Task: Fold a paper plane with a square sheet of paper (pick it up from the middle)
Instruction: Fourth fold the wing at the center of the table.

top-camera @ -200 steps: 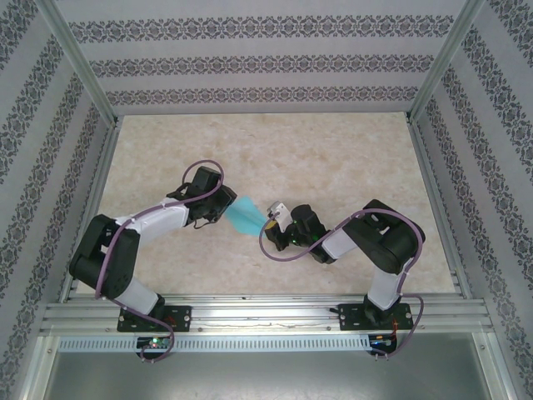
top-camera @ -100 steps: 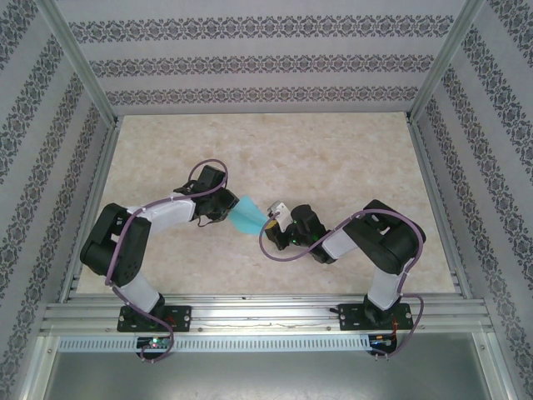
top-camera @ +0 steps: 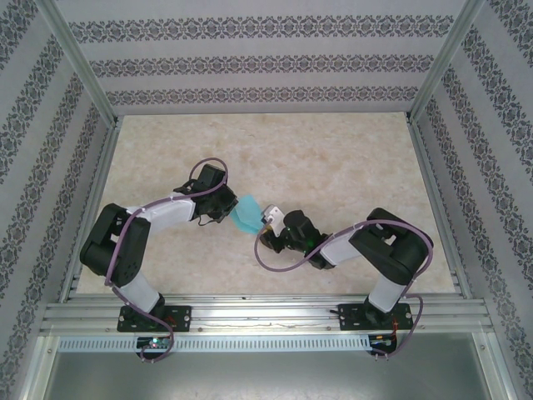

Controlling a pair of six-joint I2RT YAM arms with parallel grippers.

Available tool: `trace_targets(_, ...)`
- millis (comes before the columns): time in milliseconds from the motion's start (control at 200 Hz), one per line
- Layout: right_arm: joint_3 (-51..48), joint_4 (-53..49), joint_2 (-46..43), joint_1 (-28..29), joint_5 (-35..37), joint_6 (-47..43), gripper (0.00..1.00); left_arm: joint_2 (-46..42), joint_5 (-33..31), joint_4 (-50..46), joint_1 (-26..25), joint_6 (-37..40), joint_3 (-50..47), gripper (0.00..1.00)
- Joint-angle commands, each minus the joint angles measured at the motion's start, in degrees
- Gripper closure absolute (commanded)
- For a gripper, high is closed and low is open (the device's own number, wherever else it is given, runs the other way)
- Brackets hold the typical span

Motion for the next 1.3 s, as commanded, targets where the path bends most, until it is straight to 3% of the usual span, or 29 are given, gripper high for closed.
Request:
trace_targets(0, 0.7, -3.2, -0.7, 1.0, 6.4, -1.1, 0.68, -1.9, 1.0, 1.6, 0.2, -1.4, -0.7, 1.00)
trace_targets(215, 1.1, -5.4, -1.4, 3.0, 9.4, -4.6, 0.61, -2.5, 1.4, 2.3, 0.2, -2.1, -1.0, 1.00)
trace_targets(310, 1.6, -5.5, -1.4, 3.6, 12.2, -5.9, 0.64, -2.5, 1.5, 2.3, 0.2, -2.0, -1.0, 1.00)
trace_targets(789, 2.2, -4.6, -0.5, 3.7, 12.3, -3.2, 0.86, -2.8, 1.2, 2.4, 0.2, -2.2, -1.5, 1.00)
trace_targets(1294, 3.1, -4.6, -0.3, 4.1, 11.5, -1.4, 0.83, -2.9, 1.1, 2.6, 0.2, -2.4, -2.1, 1.00)
